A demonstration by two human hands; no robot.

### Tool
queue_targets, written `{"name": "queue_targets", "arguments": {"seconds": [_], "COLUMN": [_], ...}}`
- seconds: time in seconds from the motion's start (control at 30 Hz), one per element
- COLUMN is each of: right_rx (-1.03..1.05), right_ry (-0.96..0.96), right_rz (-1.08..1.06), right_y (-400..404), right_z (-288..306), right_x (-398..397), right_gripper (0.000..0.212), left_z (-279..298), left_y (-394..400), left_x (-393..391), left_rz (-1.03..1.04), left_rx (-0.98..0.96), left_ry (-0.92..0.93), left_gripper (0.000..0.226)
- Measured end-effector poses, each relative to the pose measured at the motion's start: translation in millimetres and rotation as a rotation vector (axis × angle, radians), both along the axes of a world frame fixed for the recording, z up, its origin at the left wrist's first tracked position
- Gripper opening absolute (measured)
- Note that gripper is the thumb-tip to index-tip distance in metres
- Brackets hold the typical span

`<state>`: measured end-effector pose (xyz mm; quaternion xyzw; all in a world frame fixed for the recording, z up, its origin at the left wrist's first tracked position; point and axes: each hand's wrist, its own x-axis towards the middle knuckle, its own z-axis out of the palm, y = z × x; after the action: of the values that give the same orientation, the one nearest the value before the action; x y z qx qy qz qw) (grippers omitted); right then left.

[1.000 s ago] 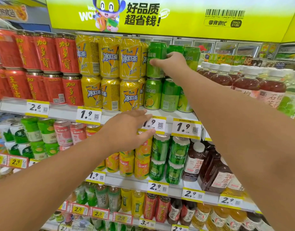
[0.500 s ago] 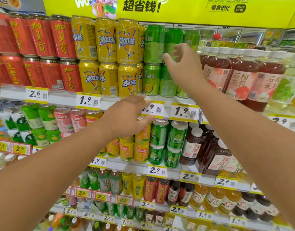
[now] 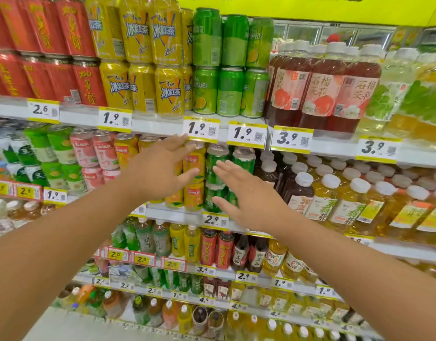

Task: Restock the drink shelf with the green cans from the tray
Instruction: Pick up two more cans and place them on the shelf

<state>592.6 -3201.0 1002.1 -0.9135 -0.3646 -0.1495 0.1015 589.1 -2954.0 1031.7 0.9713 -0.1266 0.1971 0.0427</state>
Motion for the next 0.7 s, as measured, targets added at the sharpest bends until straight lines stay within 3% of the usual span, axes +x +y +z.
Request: {"name": "queue_targets", "arguments": {"seconds": [0.13,0.27,0.47,0.57,0.7], "right_rx": [-0.086,-0.093,-0.123,-0.13,-0.129], "right_ry": [0.049,0.085,0.164,0.206,0.257], "right_rz": [-0.021,-0.024,-0.047,-0.056,-0.026], "right_y": [-2.7,-0.4,21.8,38.0,53.9], "right_z": [-31.3,-76.4,-147.6,-193.6,-273.4], "right_x": [0.6,6.1,-8.9,-23.5,-40.1], "right_gripper": [0.076,0.075,0.076,0.076,0.076], "left_z": [-39.7,-93.4,-184.7,-233.7,-301.2], "left_y": [1.1,10.1,23.9,36.4,52.4], "left_x": [-29.4,-47.9,-75.6,-87.1,-105.7], "left_rz": [0.008,0.035,0.088,0.072,0.024], "left_rx": [0.117,0.076,0.172,0.09,0.098], "left_ry": [0.047,0.142,0.2,0.404,0.387], "left_gripper": [0.073,0.075,0.074,0.078,0.076]}}
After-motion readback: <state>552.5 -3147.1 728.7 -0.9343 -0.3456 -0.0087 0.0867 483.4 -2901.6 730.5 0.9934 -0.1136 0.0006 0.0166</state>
